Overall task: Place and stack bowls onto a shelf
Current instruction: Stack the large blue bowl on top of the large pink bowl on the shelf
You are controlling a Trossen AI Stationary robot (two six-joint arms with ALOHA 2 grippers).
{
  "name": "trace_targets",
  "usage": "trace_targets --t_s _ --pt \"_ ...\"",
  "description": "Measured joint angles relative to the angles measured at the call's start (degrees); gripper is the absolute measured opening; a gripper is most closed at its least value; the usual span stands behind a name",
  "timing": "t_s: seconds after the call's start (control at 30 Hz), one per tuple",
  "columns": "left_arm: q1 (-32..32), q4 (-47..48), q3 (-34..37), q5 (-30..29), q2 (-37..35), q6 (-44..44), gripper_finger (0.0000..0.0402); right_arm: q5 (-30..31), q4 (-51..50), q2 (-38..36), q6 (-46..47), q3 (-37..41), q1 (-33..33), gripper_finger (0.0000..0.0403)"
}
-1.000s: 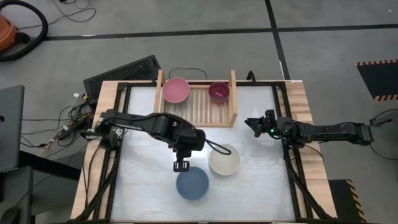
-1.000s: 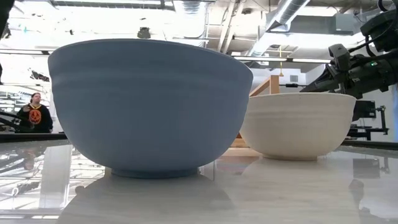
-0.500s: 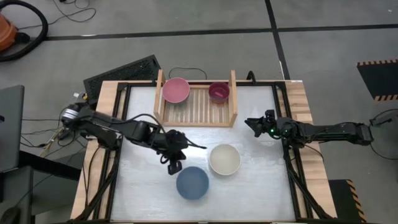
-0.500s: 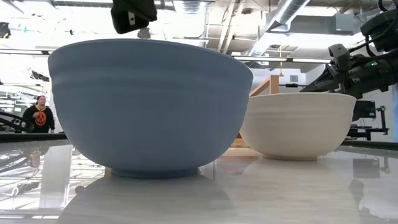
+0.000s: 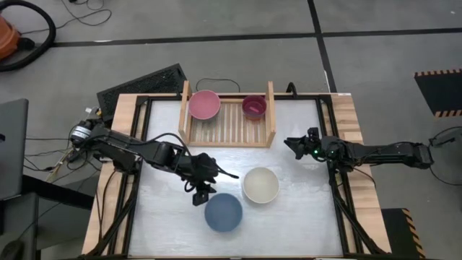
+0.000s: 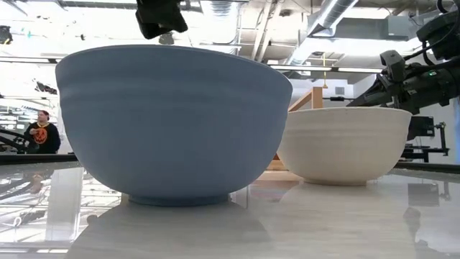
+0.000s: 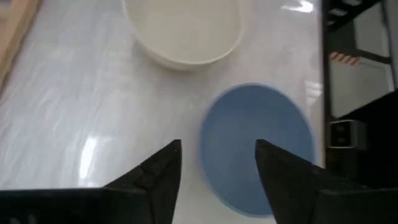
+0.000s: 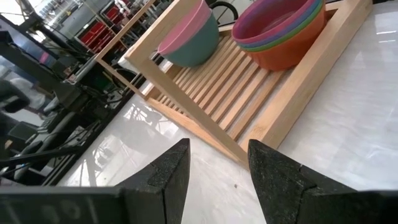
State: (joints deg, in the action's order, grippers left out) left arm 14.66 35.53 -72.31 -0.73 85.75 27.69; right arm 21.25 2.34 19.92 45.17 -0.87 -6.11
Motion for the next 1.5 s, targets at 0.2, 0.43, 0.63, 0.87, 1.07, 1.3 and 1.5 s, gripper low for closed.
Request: trace_targets --t_s 0.2,0.43,0.63,0.87,1.07,1.3,1.5 --pt "0.0 -1.2 0.0 1.9 4.9 0.7 0.0205 -0.5 -0.1 0.0 1.0 0.0 0.0 0.0189" --pt "-0.2 -2.9 0.0 2.8 8.8 0.5 0.0206 -3.6 -0.3 0.0 1.4 0.0 0.0 0.0189" --pt "-0.2 -3.7 0.0 3.5 12.9 -1.1 0.0206 -5.2 -0.6 0.1 1.5 0.0 0.1 0.0189" --pt "-0.2 -5.6 0.0 5.4 15.8 -3.0 0.0205 -5.3 -0.6 0.4 1.5 0.0 0.1 0.0189" --pt "-1.7 -4.5 0.0 5.1 17.3 -7.1 0.0153 -6.2 -0.7 0.4 1.5 0.0 0.1 0.0189" --pt "-3.3 -8.1 0.0 13.3 21.6 -7.6 0.0066 -6.5 -0.7 0.3 1.4 0.0 0.1 0.0189" --pt "-4.6 -7.7 0.0 15.9 21.7 -6.9 0.0006 -6.5 -0.8 0.4 1.3 0.0 0.1 0.0189"
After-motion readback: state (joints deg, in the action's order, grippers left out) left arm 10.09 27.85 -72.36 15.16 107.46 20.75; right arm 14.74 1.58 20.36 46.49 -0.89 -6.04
